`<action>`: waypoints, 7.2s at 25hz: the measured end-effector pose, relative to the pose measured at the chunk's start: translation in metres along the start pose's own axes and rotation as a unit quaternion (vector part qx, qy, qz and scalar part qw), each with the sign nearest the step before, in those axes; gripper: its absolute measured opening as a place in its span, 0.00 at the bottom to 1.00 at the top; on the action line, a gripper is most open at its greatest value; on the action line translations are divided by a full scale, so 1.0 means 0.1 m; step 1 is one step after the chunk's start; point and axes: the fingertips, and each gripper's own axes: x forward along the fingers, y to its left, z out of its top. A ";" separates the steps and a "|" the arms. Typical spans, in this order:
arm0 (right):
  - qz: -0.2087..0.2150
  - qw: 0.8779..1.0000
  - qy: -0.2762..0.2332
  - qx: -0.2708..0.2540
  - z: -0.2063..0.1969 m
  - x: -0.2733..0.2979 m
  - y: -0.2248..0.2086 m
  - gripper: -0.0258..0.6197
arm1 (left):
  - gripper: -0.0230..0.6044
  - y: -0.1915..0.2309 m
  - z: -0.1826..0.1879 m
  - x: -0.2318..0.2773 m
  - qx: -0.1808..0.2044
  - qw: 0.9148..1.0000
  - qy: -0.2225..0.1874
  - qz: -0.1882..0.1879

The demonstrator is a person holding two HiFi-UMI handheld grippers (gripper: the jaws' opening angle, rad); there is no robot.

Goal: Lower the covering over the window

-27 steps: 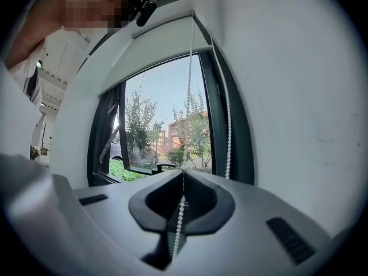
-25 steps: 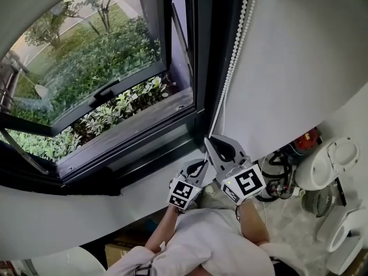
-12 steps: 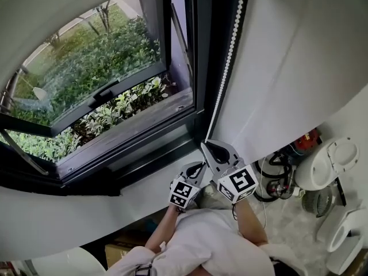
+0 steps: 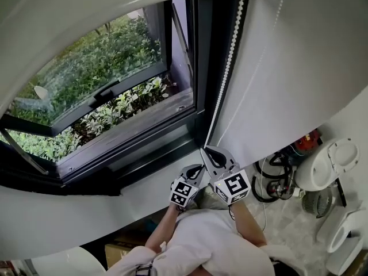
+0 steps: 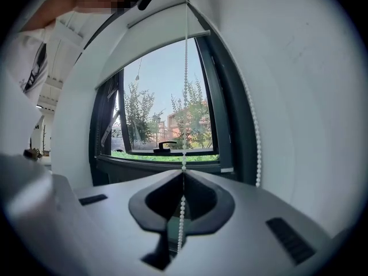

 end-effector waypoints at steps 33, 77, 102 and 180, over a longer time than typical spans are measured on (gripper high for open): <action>0.014 1.000 0.009 0.017 -0.16 -0.14 -0.01 0.04 | 0.25 -0.03 2.36 -0.90 0.068 0.985 -0.159 0.011; 0.010 0.989 0.136 0.055 -1.33 0.01 -0.06 0.04 | 0.06 -0.13 2.49 -0.52 0.081 0.986 -0.146 0.006; -0.030 0.998 0.050 0.013 -0.08 -0.45 -0.29 0.27 | 0.06 -0.12 2.29 -0.51 0.077 0.986 -0.142 0.027; -0.007 0.999 0.039 0.025 -0.28 0.01 -0.14 0.04 | 0.06 0.17 0.08 0.17 0.005 1.000 -0.017 0.018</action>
